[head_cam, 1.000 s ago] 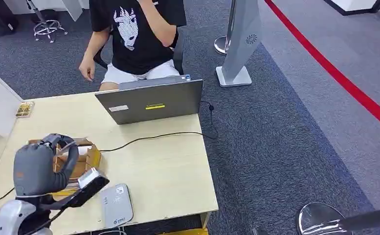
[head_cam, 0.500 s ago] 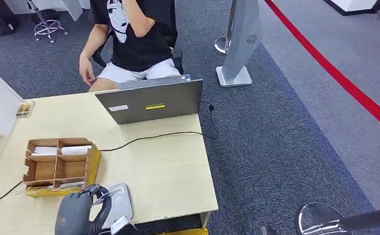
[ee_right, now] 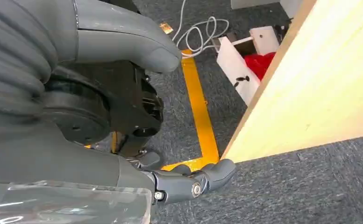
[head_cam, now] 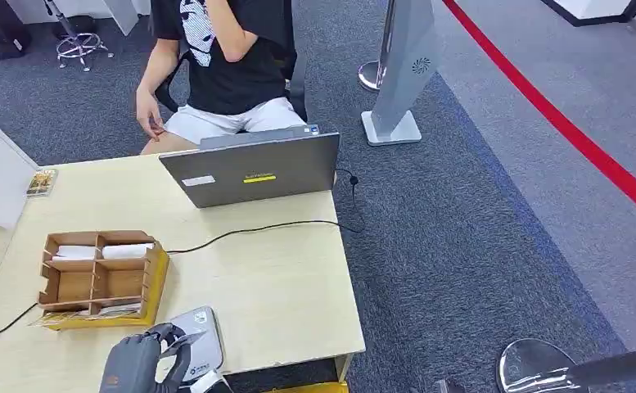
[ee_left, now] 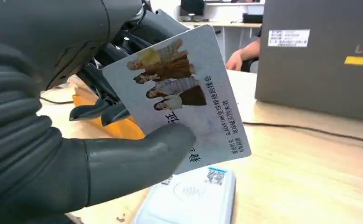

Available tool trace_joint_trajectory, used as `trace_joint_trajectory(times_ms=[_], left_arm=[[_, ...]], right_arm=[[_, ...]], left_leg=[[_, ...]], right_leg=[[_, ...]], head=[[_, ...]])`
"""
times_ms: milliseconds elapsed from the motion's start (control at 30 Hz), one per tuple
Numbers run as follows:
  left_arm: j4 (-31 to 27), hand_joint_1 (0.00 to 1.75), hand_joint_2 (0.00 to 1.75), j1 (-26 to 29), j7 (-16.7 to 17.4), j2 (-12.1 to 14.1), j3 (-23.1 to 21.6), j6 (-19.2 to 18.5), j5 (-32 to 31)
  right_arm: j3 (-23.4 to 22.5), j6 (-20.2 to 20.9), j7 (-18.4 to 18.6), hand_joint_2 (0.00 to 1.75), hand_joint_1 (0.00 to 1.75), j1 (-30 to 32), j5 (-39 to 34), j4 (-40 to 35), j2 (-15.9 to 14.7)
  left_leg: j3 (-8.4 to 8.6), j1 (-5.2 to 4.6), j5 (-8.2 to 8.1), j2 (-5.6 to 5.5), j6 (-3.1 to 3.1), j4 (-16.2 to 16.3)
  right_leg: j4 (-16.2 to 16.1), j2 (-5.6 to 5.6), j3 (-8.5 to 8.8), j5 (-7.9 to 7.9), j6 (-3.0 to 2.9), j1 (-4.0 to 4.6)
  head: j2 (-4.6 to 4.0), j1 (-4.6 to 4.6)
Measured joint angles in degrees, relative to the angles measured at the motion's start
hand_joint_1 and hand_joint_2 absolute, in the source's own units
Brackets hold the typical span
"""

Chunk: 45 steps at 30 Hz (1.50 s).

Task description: Pass the card to the sensor for recognition and then transmit it.

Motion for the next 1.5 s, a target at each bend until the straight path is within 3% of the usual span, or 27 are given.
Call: trace_joint_trajectory(times_ms=[333,933,1133,1333,1500], left_arm=[[3.1,1.75,1.75,0.7,-0.2,-3.7,6.1,-1.8,-5.1],[10.9,1.75,1.75,-1.4,-2.8,-7.8,14.6,-0.3,-10.2],[12.9,1.75,1.75,-2.0,-3.4,-8.6,16.3,-0.1,-10.5],[13.2,1.75,1.75,-2.0,-6.8,-9.4,16.6,0.5,-8.9],[9.5,1.75,1.75,-2.3,-7.9,-9.4,15.8,0.6,-5.3]], right_arm=[[2.6,-0.1,1.6,1.75,0.00,2.0,-1.7,-3.3,0.2],[4.3,0.0,1.7,1.75,0.00,2.7,-1.7,-4.2,0.4],[4.6,0.0,1.7,1.75,0.00,2.8,-1.7,-4.2,0.4],[4.7,0.0,1.4,1.75,0.00,2.8,-1.7,-4.2,0.4],[4.6,-0.1,1.0,1.75,0.00,2.7,-1.4,-4.1,0.4]], left_leg=[[0.00,0.00,0.00,0.00,0.00,0.0],[0.02,0.00,0.01,-0.06,0.00,0.0],[0.03,0.00,0.01,-0.05,0.00,0.0],[0.04,0.00,0.01,-0.04,0.00,0.0],[0.04,0.00,0.01,-0.04,0.00,0.0]], right_leg=[[0.0,0.00,0.00,0.00,0.00,0.00],[0.0,-0.08,0.05,0.00,0.00,0.00],[0.0,-0.07,0.07,0.00,0.00,0.00],[0.0,-0.06,0.06,0.00,0.00,0.00],[0.0,-0.06,0.04,0.00,0.00,0.00]], head=[[0.00,0.00],[-0.02,0.02],[0.00,0.00],[0.00,0.00],[-0.02,0.00]])
